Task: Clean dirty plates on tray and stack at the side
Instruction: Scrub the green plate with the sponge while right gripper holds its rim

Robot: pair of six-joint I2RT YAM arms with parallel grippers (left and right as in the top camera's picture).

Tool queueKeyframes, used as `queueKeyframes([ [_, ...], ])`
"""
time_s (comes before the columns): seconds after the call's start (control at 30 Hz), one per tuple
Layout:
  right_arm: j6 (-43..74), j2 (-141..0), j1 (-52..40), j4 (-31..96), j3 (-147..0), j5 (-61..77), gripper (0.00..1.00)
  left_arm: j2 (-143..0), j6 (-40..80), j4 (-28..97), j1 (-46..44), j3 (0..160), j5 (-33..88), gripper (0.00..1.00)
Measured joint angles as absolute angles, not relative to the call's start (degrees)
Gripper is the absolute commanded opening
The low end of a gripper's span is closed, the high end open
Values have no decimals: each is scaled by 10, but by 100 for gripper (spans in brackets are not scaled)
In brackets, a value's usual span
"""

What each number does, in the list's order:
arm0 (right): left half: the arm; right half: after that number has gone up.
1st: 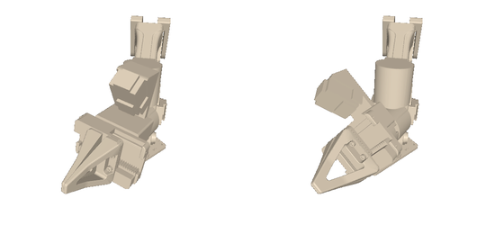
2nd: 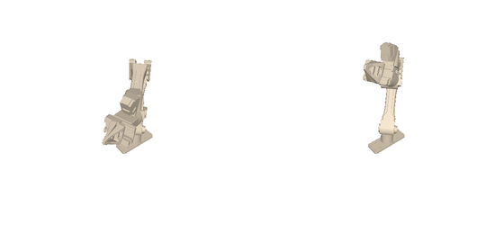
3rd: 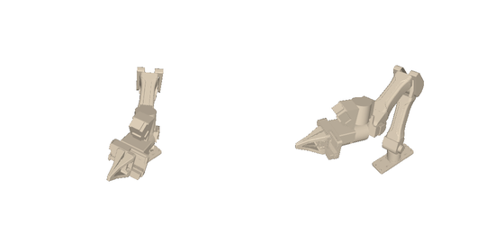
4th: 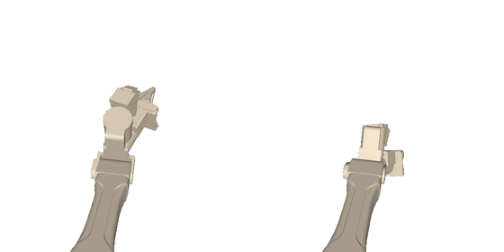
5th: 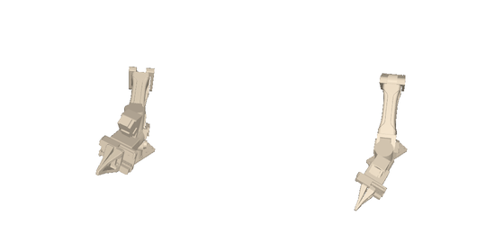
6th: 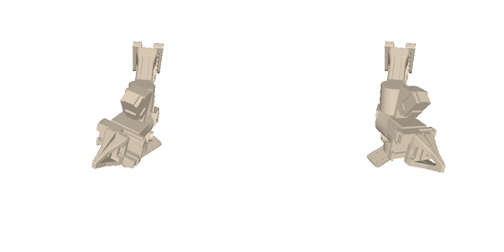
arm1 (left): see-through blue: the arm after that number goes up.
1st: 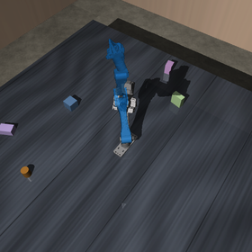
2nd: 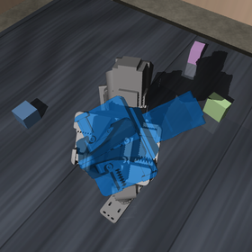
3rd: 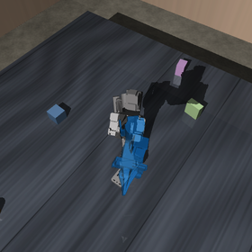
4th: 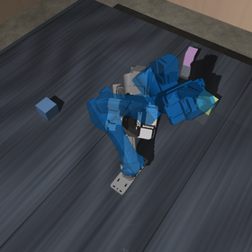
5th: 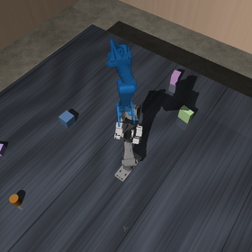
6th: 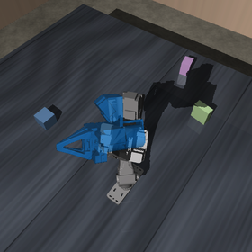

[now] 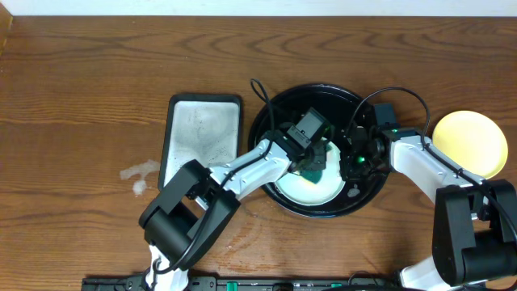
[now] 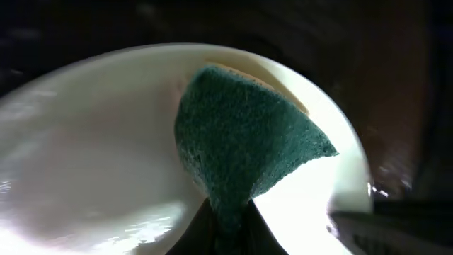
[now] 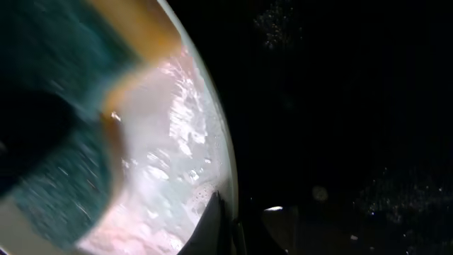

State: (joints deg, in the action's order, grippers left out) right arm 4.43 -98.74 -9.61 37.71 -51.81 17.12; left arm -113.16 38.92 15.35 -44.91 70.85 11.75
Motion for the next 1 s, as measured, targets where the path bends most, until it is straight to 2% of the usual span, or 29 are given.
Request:
queueKeyframes([
  [0.27,40,-987,-96,380,-519,167,1,-1144,392,154,-458,713,190,7],
  [0.53,38,-987,-96,383,-519,166,1,-1144,383,232,-480,731,201,7],
  [0.83,36,-987,-96,383,-519,166,1,-1120,375,375,-427,739,67,8],
  [1.0,37,-989,-102,379,-518,185,1,-1116,361,386,-400,738,-18,8],
])
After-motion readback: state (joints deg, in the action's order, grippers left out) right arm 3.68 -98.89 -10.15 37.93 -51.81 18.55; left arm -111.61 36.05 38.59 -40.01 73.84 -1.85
